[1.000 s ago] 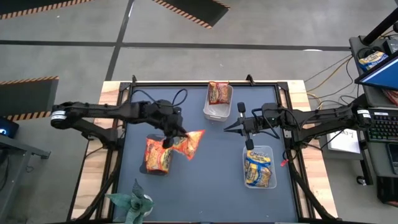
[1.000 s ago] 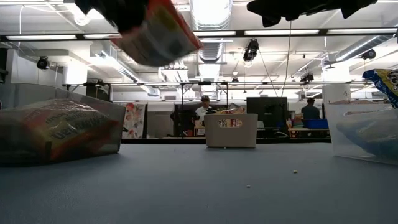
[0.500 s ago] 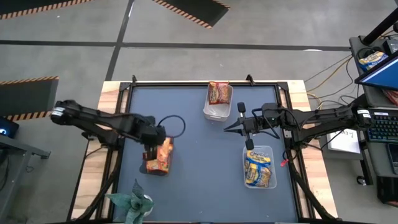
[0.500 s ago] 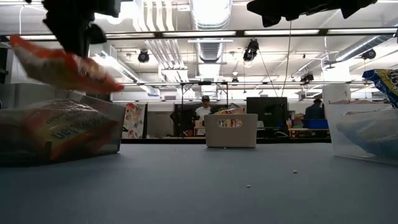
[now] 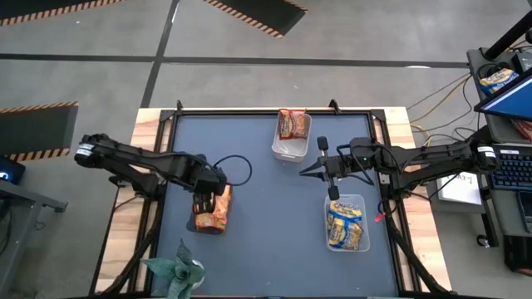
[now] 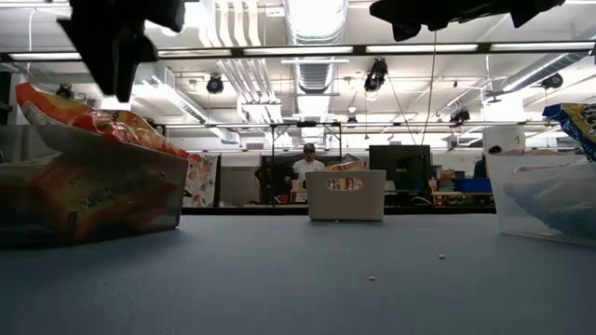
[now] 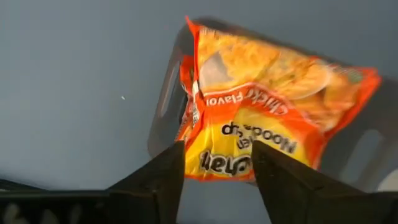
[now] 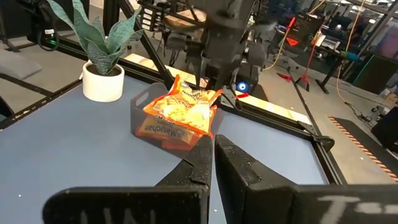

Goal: Sort Maruchan noodles
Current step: Put the orange noodle pack into the black bin, then return to Home Position

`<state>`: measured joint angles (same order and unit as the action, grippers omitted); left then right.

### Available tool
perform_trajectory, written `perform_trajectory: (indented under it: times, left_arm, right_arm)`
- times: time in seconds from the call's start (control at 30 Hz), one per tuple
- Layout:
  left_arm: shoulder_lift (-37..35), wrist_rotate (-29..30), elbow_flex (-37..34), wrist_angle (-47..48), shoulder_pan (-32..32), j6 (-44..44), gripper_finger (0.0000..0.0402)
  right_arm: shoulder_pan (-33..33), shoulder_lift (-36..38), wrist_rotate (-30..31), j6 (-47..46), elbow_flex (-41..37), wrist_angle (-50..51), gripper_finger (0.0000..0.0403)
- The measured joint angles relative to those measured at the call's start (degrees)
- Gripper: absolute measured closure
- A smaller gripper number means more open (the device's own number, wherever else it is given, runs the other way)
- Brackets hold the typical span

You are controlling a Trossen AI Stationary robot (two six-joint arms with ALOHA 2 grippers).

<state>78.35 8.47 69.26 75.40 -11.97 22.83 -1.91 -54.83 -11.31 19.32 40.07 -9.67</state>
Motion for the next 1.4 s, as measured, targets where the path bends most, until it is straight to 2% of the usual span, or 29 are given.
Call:
perform_trajectory:
  times: [0.1,0.2,0.37,0.53,0.6,0.73,0.9,1.07,1.23,1.4]
  left_arm:
    - [-0.7,0.4,3.6,0.2,-0.2,-1.1,0.0222]
    - [-1.1,2.9,3.6,-4.7,-1.3,-5.3,0.0235]
    - [-0.8,1.3,-4.5,-9.3,-2.0,-7.1,0.0311]
    - [-0.8,-8.9,-11.7,-15.9,-2.0,-3.1,0.0392]
    - [-0.7,-12.3,-12.9,-18.8,-2.0,-2.8,0.0392]
    - [-0.5,-10.9,-12.0,-18.3,-2.0,-3.0,0.0378]
    - [-0.7,-8.0,-10.7,-19.8,-2.6,-2.8,0.0386]
    - [0.2,-10.1,-13.3,-21.3,-2.7,-3.3,0.04]
    - [-0.4,-10.4,-11.0,-18.0,-2.6,-2.9,0.0401]
    - [-5.0,-2.6,-8.0,-22.2,-3.5,-10.1,0.0401]
  right_arm:
    - [0.0,0.0,0.0,0.0,0.0,0.0,0.0394]
    - [0.0,0.0,0.0,0.1,0.0,0.0,0.0394]
    - [0.0,0.0,0.0,0.2,0.0,0.0,0.0394]
    - [0.0,0.0,0.0,0.2,0.0,0.0,0.0394]
    - [0.0,0.0,0.0,0.2,0.0,0.0,0.0394]
    - [0.0,0.0,0.0,0.2,0.0,0.0,0.0394]
    - [0.0,0.0,0.0,0.2,0.0,-0.1,0.0394]
    - [0.0,0.0,0.0,0.2,0.0,-0.1,0.0394]
    - [0.0,0.0,0.0,0.2,0.0,-0.1,0.0394]
    - [0.0,0.0,0.0,1.0,0.0,0.0,0.0394]
